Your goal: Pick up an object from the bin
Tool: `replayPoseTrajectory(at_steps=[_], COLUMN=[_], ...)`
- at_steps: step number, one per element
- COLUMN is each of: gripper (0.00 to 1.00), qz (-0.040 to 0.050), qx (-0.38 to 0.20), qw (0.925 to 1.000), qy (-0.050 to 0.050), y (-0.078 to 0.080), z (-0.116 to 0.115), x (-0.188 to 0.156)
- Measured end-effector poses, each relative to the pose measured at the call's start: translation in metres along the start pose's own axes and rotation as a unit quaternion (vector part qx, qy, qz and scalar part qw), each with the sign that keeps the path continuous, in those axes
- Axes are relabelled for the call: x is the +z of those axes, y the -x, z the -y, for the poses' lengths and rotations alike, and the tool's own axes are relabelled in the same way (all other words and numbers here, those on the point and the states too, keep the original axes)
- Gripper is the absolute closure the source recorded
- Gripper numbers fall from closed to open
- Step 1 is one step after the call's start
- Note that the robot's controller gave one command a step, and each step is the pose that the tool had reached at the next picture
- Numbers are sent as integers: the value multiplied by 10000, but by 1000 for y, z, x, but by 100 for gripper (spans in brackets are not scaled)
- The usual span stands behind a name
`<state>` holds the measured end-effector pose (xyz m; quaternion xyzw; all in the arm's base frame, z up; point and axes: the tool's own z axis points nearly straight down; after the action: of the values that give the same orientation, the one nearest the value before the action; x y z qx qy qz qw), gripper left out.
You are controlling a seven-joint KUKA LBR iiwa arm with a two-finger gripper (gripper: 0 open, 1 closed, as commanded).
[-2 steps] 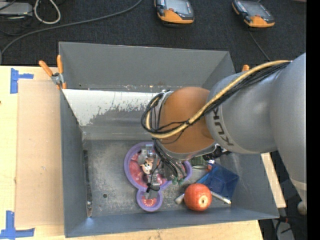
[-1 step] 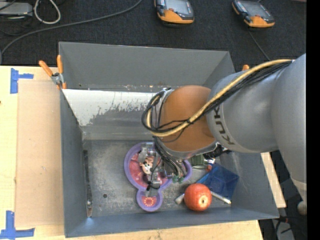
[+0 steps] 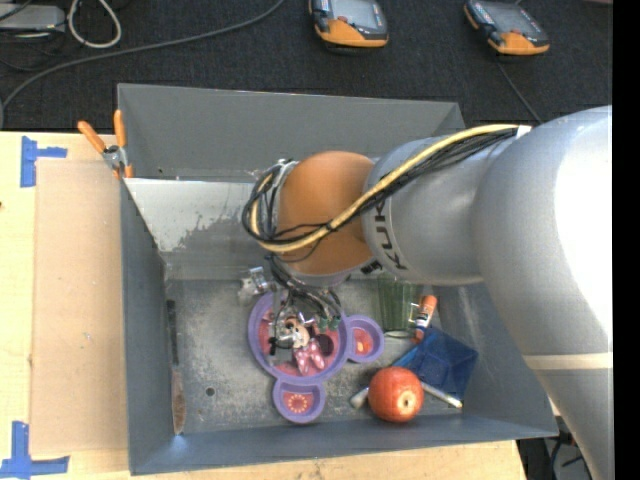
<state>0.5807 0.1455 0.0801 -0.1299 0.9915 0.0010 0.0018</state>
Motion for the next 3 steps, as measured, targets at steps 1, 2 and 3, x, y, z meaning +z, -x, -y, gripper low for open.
replayPoseTrajectory(at_steps=[1,2,3], gripper=[0,0,0], qz=[-4,-10,-15], qx=[347,-1396,-759], qw=[9994,9902,9971], qy=[0,5,5], y=[29,29,29], z=[-23,-26,-24], x=[10,10,10])
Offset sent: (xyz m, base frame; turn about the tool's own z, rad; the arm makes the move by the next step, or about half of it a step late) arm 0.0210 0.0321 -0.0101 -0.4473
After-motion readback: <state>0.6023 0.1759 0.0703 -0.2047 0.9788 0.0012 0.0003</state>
